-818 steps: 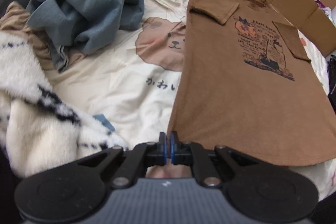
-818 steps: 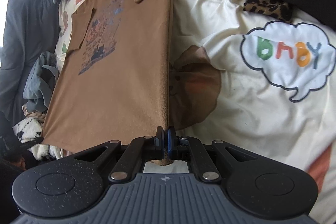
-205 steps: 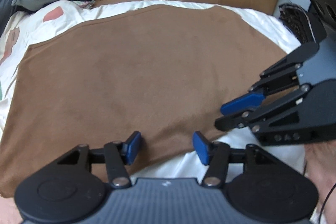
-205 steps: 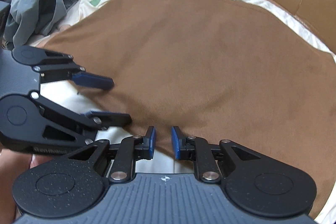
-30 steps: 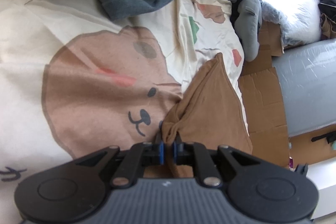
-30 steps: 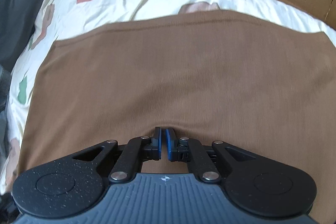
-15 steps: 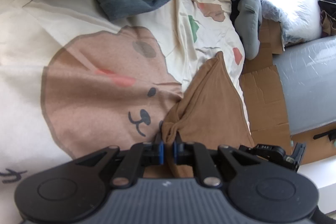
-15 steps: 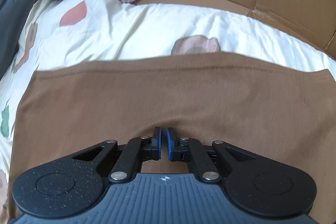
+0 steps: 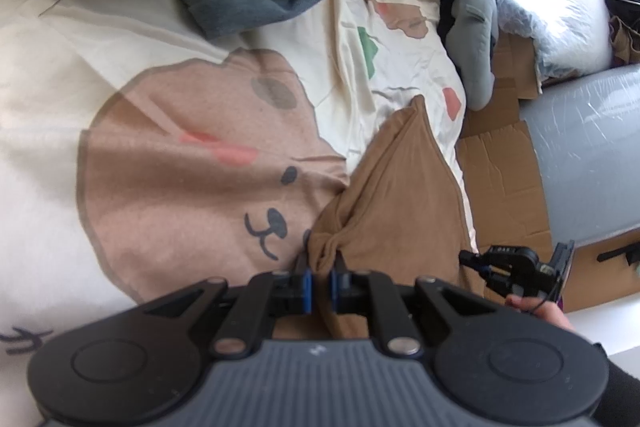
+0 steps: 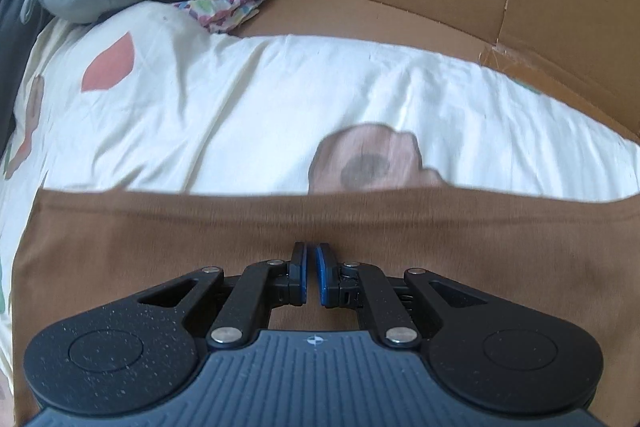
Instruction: Fold clothes
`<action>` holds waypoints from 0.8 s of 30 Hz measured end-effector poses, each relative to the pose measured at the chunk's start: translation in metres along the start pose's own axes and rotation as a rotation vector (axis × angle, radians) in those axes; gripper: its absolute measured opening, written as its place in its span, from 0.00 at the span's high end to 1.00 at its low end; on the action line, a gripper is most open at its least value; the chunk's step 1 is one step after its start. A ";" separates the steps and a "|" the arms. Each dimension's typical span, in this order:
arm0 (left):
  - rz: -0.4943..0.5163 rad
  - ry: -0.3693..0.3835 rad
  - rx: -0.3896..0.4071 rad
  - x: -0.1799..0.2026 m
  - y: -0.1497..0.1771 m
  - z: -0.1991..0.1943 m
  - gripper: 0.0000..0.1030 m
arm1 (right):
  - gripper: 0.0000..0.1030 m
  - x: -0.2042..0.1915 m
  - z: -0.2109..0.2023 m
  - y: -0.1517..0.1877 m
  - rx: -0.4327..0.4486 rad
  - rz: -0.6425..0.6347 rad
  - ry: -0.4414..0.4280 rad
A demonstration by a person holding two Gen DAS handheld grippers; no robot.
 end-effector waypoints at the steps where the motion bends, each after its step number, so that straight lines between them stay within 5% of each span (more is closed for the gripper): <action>1: 0.002 0.000 -0.001 0.000 0.000 0.000 0.91 | 0.89 0.000 -0.001 -0.004 0.000 0.006 -0.002; 5: 0.002 0.006 0.003 0.004 -0.001 -0.002 0.91 | 0.68 0.000 -0.011 -0.017 0.008 0.007 -0.045; 8: 0.016 0.002 0.008 0.009 -0.002 -0.002 0.91 | 0.62 -0.001 -0.026 -0.020 0.016 -0.033 -0.069; 24: 0.066 0.064 0.012 0.087 -0.015 -0.009 0.91 | 0.57 -0.019 -0.125 0.042 -0.012 -0.213 -0.239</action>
Point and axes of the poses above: each gripper's, at about its wrist camera, not at the fingertips, and z roughly the way its jaws point, x to its right, y to its underside, the point moved 8 cm from there along z, roughly the way its jaws point, and after that the axes turned 7 degrees about y, right-handed, at the moved point
